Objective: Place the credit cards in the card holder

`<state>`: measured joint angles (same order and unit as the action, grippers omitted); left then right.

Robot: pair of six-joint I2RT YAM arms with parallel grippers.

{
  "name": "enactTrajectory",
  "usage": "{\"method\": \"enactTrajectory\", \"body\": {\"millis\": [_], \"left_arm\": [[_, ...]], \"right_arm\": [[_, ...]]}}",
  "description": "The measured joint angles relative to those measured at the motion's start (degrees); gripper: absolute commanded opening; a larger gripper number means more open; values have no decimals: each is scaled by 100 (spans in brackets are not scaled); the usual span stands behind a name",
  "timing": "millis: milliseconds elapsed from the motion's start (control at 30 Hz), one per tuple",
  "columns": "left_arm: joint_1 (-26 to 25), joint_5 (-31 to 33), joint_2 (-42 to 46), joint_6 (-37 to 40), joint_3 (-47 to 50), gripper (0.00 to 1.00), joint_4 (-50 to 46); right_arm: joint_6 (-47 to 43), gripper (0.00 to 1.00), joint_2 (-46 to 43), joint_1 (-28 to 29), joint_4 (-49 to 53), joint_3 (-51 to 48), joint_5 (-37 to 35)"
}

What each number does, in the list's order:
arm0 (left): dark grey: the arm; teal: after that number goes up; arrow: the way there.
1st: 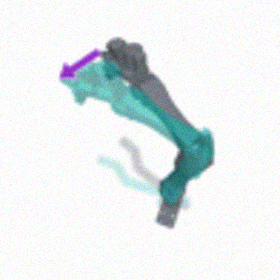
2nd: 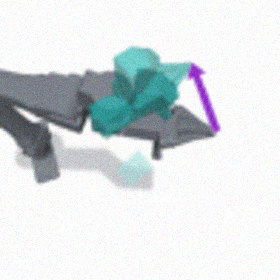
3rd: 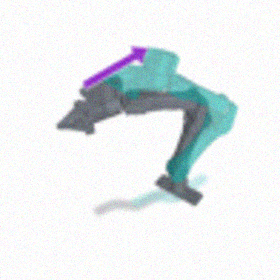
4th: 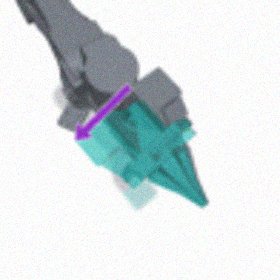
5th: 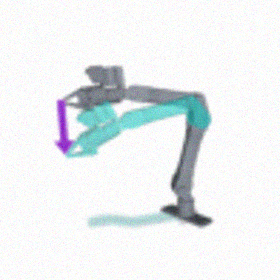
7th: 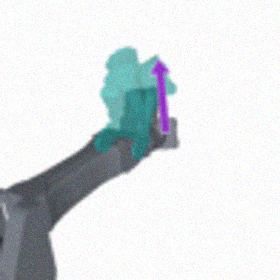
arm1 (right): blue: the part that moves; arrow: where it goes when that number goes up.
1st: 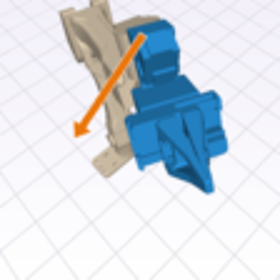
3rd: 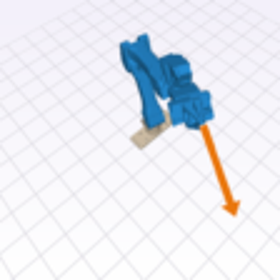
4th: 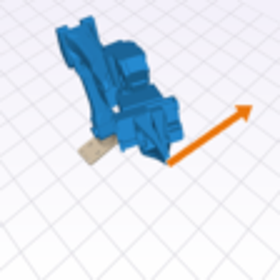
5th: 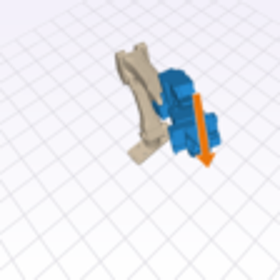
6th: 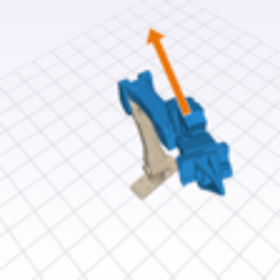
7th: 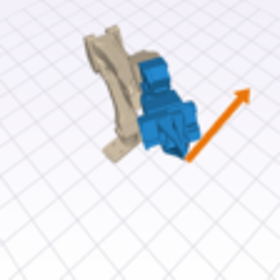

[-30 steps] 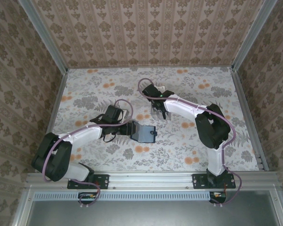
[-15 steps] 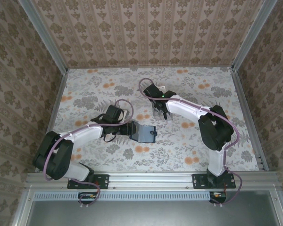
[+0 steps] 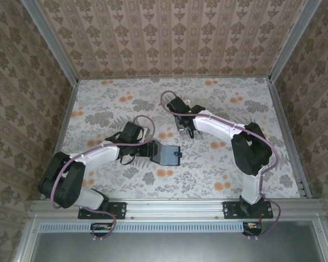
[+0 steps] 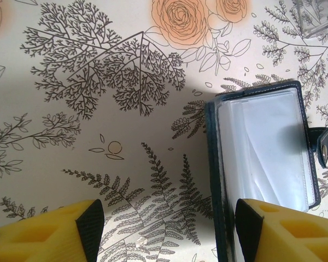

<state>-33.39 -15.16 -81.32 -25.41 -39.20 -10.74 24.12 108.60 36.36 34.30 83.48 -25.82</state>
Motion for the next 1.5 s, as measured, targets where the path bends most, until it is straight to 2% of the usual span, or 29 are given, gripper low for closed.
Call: {"method": "enactTrajectory", "body": {"millis": [167,333,533,733,933,1167,1333,1500], "left_arm": [[-72,0,-17,0,0,68,-9],[-79,111,-44,-28,0,64,-52],[-83,404,155,-52,15,63,-197],[-79,540,496,-179,240,59,-286],[-70,501,505,-310,389,42,-334],[-70,428,505,-339,387,25,-348],[-70,411,494,-341,387,12,-389],[-61,398,354,-332,389,7,-382]], "right_arm": [[4,0,-315,0,9,-79,103],[153,0,-822,0,-55,-363,391],[568,0,-2527,-11,-1196,-2170,1810],[1342,0,-3150,-9,-2715,-3720,3270],[2273,0,-2907,46,-4085,-4843,4118],[2861,0,-2321,70,-5158,-4907,4439],[3189,0,-1596,83,-5849,-4905,4638],[3427,0,-1200,87,-6369,-4905,4774]]}}
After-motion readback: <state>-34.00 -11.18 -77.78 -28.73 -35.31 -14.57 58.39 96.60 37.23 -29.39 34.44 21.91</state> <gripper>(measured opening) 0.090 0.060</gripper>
